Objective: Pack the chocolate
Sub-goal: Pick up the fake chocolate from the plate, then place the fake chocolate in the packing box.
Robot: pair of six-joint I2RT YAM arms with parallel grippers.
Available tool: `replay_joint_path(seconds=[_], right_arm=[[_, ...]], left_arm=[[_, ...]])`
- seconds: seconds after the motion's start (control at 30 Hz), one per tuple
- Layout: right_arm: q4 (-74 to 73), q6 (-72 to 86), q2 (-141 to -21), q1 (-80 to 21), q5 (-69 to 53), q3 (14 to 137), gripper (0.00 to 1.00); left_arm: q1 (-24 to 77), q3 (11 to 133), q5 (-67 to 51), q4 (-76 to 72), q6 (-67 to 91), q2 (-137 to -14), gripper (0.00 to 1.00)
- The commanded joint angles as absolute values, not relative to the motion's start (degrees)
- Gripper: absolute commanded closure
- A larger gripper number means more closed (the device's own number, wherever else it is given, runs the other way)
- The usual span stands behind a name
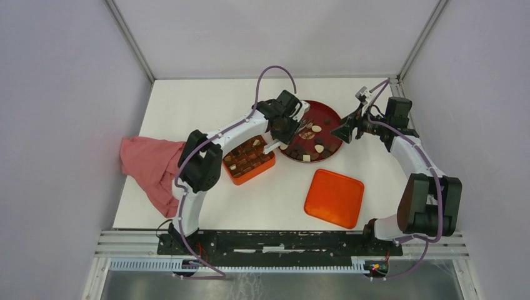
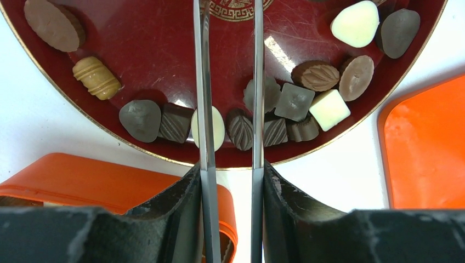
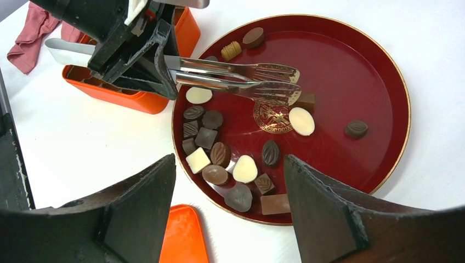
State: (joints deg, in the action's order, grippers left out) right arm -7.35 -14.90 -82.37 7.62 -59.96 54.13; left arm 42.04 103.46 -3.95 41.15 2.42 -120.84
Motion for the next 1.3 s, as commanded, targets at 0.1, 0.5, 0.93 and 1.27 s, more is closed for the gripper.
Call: replay_joint_path(seconds=[0.1, 0.5, 0.93, 1.27], right_arm=[[-6.59, -16.17, -82.2, 7.82, -61.78, 56.14, 0.22], [-6.67, -16.17, -82.37, 7.82, -62.01, 56.25, 0.22], [-6.81, -16.35, -82.5, 7.82, -62.47, 56.41, 0.23], [-7.26, -16.74, -82.21, 7.82, -62.53, 56.51, 0.22]], left_arm=[[42.59, 106.79, -3.11, 41.3, -1.21, -121.55, 0.57], [42.72, 109.34, -1.25, 42.99, -1.91, -124.62, 0.57], [42.81, 116.12, -0.86, 44.63, -1.93, -129.84, 0.57], [42.81, 117.69, -1.04, 44.87, -0.28, -130.02, 0.98]])
